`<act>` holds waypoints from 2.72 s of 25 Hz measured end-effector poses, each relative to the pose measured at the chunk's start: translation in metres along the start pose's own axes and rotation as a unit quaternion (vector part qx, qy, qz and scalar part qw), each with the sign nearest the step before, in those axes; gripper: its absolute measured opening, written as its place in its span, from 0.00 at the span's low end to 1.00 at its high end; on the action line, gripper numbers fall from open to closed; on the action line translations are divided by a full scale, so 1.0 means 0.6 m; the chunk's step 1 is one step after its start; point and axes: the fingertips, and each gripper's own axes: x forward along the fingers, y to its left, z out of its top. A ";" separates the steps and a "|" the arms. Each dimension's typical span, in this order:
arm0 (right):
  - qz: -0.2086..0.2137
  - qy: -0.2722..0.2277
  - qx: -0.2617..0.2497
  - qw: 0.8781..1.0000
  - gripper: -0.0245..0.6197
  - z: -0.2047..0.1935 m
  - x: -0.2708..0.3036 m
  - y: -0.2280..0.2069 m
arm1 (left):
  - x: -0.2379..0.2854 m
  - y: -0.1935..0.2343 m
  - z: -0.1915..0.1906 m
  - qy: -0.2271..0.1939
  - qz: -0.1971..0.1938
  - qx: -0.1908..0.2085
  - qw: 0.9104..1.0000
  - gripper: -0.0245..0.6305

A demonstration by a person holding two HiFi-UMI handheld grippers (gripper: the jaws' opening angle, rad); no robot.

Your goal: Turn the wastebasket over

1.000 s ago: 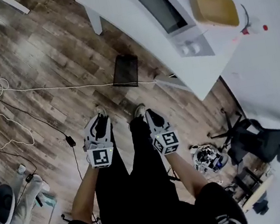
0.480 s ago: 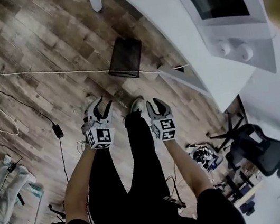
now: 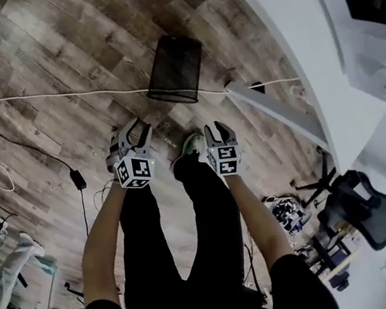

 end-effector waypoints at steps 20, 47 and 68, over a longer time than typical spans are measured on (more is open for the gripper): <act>-0.025 0.055 -0.015 0.998 0.28 -0.126 0.263 -0.064 | 0.251 -0.017 -0.214 0.050 -0.017 -0.001 0.999 0.33; -0.018 0.031 -0.012 0.999 0.15 -0.123 0.337 -0.057 | 0.351 -0.021 -0.252 0.066 -0.034 0.050 0.996 0.17; -0.018 0.017 0.011 1.000 0.12 0.000 0.207 -0.049 | 0.234 0.024 -0.122 0.062 -0.045 -0.049 0.996 0.13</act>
